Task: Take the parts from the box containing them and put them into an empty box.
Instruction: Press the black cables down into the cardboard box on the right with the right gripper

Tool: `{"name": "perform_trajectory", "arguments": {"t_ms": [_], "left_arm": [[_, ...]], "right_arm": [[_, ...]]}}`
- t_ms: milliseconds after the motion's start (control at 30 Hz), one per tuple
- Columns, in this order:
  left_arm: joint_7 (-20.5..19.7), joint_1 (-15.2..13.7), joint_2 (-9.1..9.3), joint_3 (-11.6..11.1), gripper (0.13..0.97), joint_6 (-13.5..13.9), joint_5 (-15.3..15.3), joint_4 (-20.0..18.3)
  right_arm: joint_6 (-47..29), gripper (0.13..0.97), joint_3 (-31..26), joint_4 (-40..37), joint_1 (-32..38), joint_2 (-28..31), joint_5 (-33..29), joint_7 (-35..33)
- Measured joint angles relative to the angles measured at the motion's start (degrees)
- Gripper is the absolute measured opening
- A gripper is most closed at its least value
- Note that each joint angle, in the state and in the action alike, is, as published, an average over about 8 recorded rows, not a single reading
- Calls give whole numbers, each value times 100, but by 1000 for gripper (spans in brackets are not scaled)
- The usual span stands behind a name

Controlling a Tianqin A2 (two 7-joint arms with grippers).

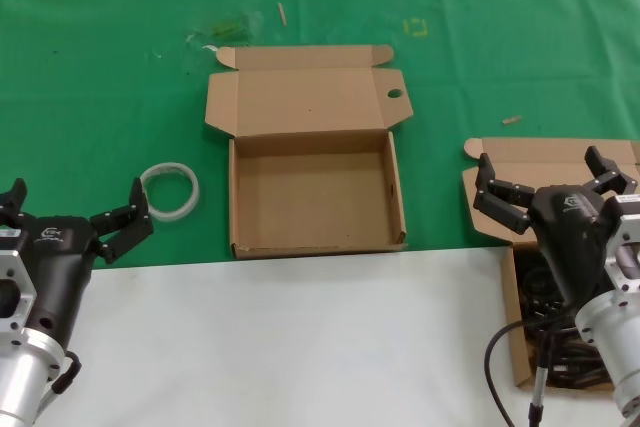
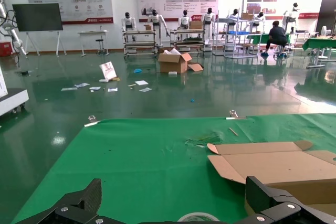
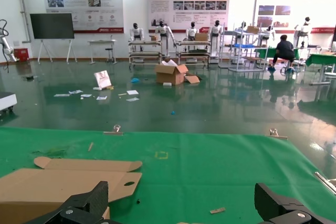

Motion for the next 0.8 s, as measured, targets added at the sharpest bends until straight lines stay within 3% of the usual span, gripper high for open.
{"name": "perform_trajectory", "arguments": {"t_ms": [567, 800], "left_arm": [[-3, 0, 0, 0, 966, 0, 0, 0], [-1, 0, 0, 0, 966, 0, 0, 0]], "right_arm": [[0, 966, 0, 0, -1, 0, 0, 0], [1071, 966, -564, 481, -240, -2, 809, -775]]}}
